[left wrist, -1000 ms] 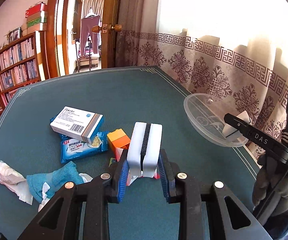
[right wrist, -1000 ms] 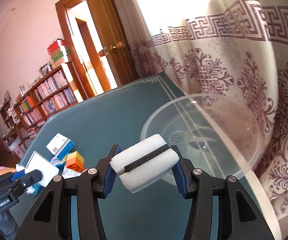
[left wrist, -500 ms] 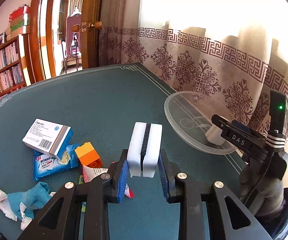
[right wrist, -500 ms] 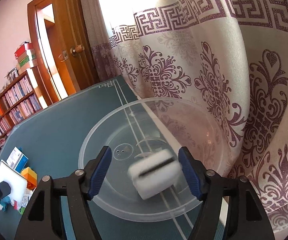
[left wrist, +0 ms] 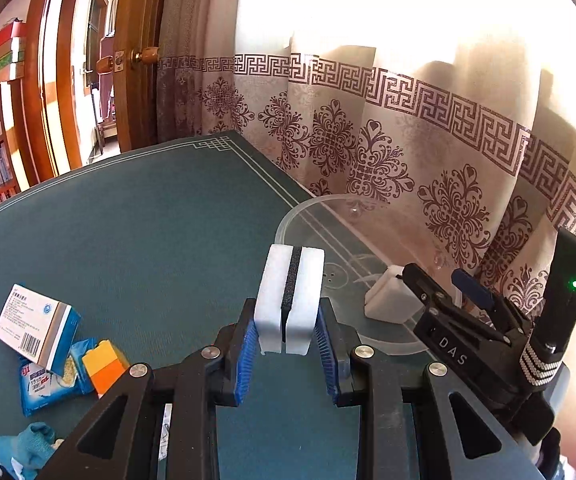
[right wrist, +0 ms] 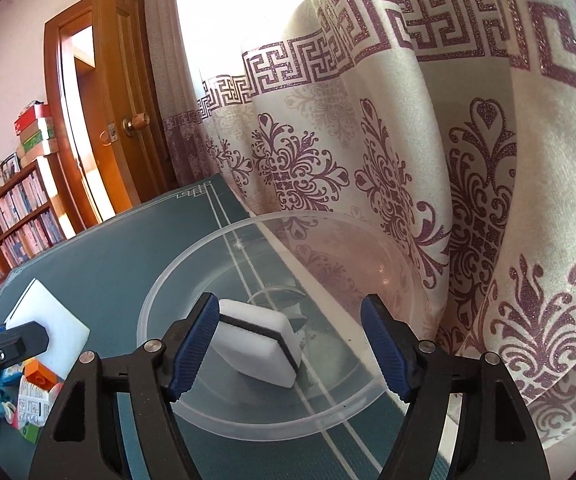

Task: Organize objects
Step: 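Carry the white sponge into the clear bowl and open the right gripper, then move the right gripper back toward the red-edged snack packet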

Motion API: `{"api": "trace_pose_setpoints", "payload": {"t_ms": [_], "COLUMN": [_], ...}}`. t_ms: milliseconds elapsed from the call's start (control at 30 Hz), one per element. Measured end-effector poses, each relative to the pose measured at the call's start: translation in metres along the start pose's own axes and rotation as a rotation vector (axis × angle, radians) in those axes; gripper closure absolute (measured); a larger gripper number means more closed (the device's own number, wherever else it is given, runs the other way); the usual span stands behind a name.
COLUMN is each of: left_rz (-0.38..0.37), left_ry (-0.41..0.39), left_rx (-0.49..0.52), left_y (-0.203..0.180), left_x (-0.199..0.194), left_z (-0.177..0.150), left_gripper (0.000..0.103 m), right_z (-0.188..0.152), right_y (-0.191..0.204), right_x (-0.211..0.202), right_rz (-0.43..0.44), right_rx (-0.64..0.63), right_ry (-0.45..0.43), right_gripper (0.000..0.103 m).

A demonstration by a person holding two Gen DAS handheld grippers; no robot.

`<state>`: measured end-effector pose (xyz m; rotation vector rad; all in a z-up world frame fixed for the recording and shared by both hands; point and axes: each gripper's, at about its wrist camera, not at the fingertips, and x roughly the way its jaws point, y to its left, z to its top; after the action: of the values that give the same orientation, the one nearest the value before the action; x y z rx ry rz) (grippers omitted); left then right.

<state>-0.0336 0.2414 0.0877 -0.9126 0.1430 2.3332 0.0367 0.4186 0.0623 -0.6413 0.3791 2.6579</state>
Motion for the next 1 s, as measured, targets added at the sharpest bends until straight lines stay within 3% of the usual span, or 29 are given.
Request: {"api": "trace_pose_setpoints", "payload": {"t_ms": [267, 333, 433, 1000], "left_rz": [-0.081, -0.093, -0.087, 0.006], "left_ry": [0.006, 0.013, 0.016, 0.025], "left_rx": [0.033, 0.021, -0.014, -0.058], "left_y": [-0.021, -0.02, -0.015, 0.004], "left_x": [0.034, 0.045, 0.053, 0.035], "left_z": [0.023, 0.03, 0.036, 0.011], "left_gripper": [0.072, 0.066, 0.042, 0.027], "right_z": [-0.002, -0.002, -0.002, 0.002], "right_y": [-0.005, -0.008, -0.009, -0.008], "right_x": [-0.001, 0.001, 0.003, 0.007], "right_rz": [-0.012, -0.018, -0.02, -0.083], "right_rx": [0.018, 0.029, 0.035, 0.026], "right_ry": [-0.009, -0.002, 0.005, 0.02], "right_gripper": [0.028, 0.028, 0.028, 0.027]}}
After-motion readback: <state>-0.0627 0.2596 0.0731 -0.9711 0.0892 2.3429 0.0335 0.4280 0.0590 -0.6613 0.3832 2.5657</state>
